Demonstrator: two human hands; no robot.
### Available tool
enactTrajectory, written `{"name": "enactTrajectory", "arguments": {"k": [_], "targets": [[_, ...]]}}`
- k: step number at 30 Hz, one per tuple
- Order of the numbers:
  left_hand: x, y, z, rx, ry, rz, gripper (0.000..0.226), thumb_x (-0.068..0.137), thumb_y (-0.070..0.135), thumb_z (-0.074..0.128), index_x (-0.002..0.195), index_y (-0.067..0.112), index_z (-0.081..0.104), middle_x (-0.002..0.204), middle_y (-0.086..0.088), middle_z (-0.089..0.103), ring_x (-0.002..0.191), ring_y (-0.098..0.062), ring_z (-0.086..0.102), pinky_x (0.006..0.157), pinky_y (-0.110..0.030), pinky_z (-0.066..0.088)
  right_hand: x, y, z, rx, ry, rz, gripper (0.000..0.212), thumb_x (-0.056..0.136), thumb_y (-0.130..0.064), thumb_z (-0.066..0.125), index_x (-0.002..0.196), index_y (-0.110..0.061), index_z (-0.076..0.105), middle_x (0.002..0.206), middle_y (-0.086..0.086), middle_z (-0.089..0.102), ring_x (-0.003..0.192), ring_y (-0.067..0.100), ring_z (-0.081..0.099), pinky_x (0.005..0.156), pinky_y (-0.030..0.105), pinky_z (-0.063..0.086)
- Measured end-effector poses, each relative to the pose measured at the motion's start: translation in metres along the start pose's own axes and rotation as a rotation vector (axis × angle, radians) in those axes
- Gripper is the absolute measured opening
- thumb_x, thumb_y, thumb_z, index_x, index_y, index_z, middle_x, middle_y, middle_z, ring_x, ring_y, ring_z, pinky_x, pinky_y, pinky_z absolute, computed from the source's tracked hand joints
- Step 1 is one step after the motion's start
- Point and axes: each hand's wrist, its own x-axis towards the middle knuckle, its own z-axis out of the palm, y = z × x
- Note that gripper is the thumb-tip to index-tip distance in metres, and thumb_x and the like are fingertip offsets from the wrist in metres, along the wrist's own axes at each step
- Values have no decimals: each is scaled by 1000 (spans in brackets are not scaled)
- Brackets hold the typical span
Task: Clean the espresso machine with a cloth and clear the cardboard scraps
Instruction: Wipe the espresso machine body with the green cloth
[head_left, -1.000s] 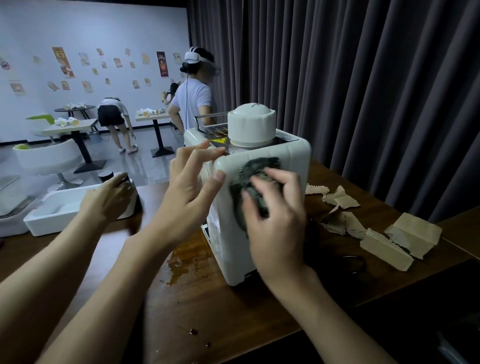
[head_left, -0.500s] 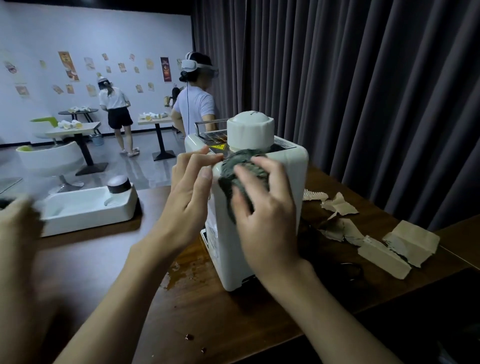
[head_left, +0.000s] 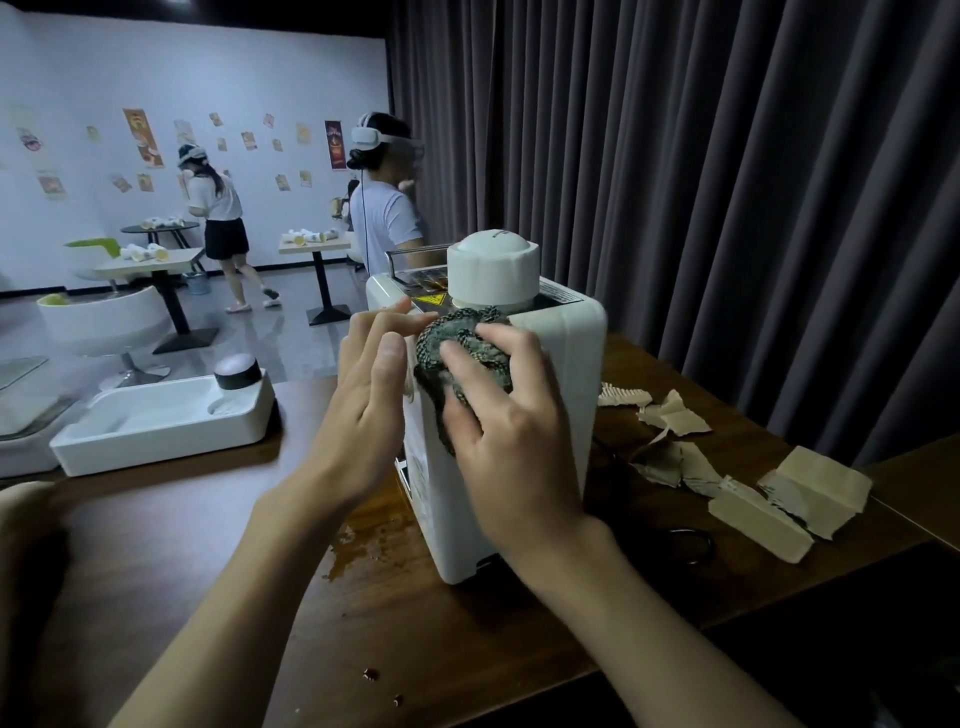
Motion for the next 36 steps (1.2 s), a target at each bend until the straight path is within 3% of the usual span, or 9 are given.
{"name": "enactTrajectory", "arguments": {"k": [4, 8, 10, 13, 17, 23, 29, 32, 36], "targets": [[-2, 4, -3, 25, -6, -1, 38, 101, 52, 16, 116, 48, 51, 135, 16, 45, 145, 0, 29, 119, -31, 24, 4, 35, -9, -4, 44, 4, 34, 84, -1, 67, 118, -5, 68, 120, 18, 57, 111, 30, 57, 102, 30, 41], [-4, 9, -2, 89, -33, -61, 21, 100, 56, 37, 116, 51, 49, 142, 18, 33, 144, -8, 31, 116, -44, 35, 8, 78, -29, 14, 153, 268, 29, 86, -3, 67, 115, -6, 68, 125, 15, 55, 118, 18, 50, 103, 14, 36], [-5, 11, -1, 135, -34, -120, 26, 93, 63, 51, 117, 55, 47, 143, 19, 24, 142, -24, 34, 108, -52, 45, 10, 91, -39, 88, 73, 376, 26, 88, -9, 66, 114, -12, 68, 132, 7, 54, 124, 15, 48, 103, 7, 31], [-5, 19, 5, 238, 0, -165, 47, 79, 75, 56, 121, 60, 42, 133, 8, 34, 123, -31, 51, 95, -53, 54, 19, 108, -54, 335, -110, 441, 21, 86, -9, 69, 105, -17, 63, 111, -3, 64, 108, 6, 58, 95, 20, 45], [1, 24, 14, 287, 109, -169, 49, 80, 67, 67, 123, 56, 44, 119, 7, 45, 112, -23, 56, 95, -53, 53, 33, 121, -66, 543, -262, 467, 25, 83, -1, 72, 94, -21, 61, 95, -5, 64, 95, 4, 59, 88, 22, 47], [8, 25, 18, 242, 196, -161, 50, 68, 74, 67, 104, 43, 52, 106, 8, 58, 102, -22, 62, 87, -53, 56, 30, 111, -70, 649, -230, 466, 22, 81, 4, 72, 92, -14, 64, 87, -4, 67, 83, 2, 63, 78, 20, 52], [16, 19, -13, 107, 208, -230, 44, 77, 61, 75, 98, 28, 57, 99, 13, 66, 80, 4, 61, 67, -27, 48, 20, 87, -79, 642, -371, 316, 19, 80, -1, 75, 96, -9, 68, 94, 1, 70, 91, 8, 65, 81, 20, 51], [17, 27, -16, 215, 193, -279, 39, 79, 65, 70, 99, 35, 55, 108, 3, 65, 93, -14, 62, 73, -34, 50, 29, 91, -83, 613, -430, 307, 24, 81, -5, 75, 102, -11, 65, 100, -2, 69, 98, 8, 64, 88, 21, 50], [5, 47, 9, 514, 299, -281, 56, 80, 71, 61, 124, 41, 44, 125, -7, 46, 127, -30, 44, 103, -57, 41, 49, 121, -70, 681, -436, 520, 48, 84, -8, 73, 125, -17, 51, 112, 12, 67, 102, 20, 68, 88, 34, 56]]}}
